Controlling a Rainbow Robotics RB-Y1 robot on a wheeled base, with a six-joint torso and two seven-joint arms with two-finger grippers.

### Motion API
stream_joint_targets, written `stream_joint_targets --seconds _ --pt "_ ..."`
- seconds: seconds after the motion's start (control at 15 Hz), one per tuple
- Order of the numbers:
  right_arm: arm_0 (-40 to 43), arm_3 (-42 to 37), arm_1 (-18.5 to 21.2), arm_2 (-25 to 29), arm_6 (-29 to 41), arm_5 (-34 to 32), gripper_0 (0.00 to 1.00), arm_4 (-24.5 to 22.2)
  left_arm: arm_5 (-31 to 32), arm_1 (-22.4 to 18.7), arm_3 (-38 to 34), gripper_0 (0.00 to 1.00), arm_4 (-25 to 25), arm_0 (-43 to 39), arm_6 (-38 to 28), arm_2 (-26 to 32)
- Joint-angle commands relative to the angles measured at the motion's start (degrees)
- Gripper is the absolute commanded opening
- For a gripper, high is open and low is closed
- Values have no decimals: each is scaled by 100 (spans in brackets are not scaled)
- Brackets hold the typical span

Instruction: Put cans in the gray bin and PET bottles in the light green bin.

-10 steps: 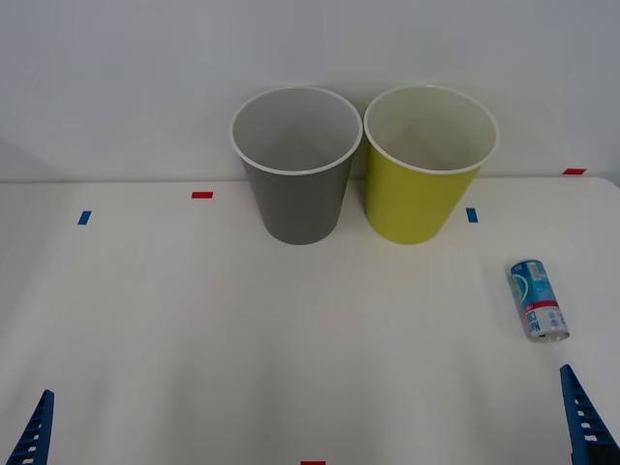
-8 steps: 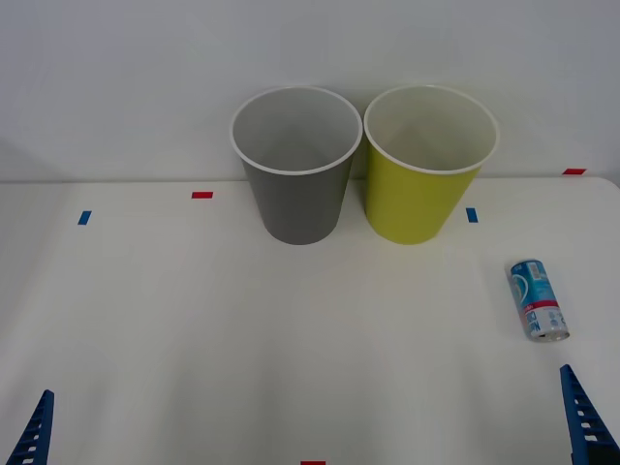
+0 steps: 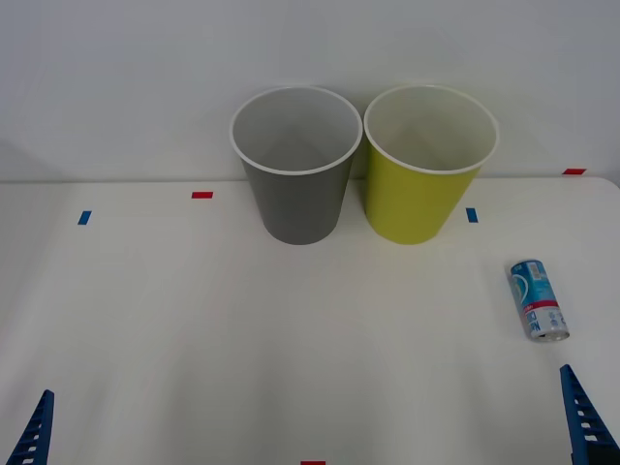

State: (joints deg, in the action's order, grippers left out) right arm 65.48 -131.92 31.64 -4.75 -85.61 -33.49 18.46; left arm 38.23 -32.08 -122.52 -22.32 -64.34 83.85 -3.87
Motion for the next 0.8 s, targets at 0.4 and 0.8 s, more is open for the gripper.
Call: stream_joint_targets --seconds 0.4,0.8 --pt "0 0 0 0 0 0 100 0 0 0 0 95 0 0 0 0" --pt "0 0 0 0 0 0 100 0 0 0 0 95 0 0 0 0"
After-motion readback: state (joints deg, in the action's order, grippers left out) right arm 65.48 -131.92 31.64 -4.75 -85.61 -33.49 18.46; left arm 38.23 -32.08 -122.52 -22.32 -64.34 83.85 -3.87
